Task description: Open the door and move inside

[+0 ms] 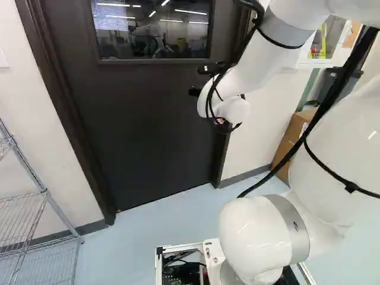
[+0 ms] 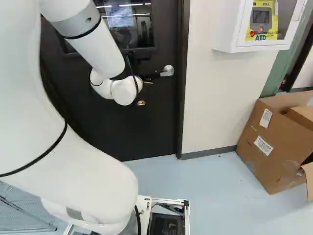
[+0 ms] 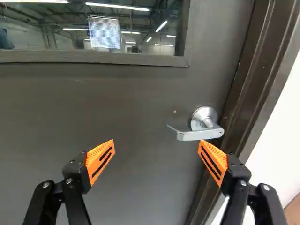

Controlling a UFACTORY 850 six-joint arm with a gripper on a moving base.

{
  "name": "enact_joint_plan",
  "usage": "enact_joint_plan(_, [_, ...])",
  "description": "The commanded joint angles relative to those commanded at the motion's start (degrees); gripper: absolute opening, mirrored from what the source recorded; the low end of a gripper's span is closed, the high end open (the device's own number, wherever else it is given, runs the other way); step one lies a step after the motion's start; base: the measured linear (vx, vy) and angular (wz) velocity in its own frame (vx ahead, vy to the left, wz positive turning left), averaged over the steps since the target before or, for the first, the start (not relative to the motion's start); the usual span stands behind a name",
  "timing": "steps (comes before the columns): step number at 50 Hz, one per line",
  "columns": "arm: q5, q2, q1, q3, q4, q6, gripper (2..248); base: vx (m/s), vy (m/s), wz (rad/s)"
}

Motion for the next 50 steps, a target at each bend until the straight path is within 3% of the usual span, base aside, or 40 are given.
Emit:
enact_joint_plan(37, [0.0, -5.9, -2.8, -9.0, -12.1, 0.0, 247, 0.0, 0.0, 0.0])
enact_joint_plan(50, [0.0, -9.0, -3.1, -11.4, -13.3, 0.0, 247, 0.0, 0.0, 0.0])
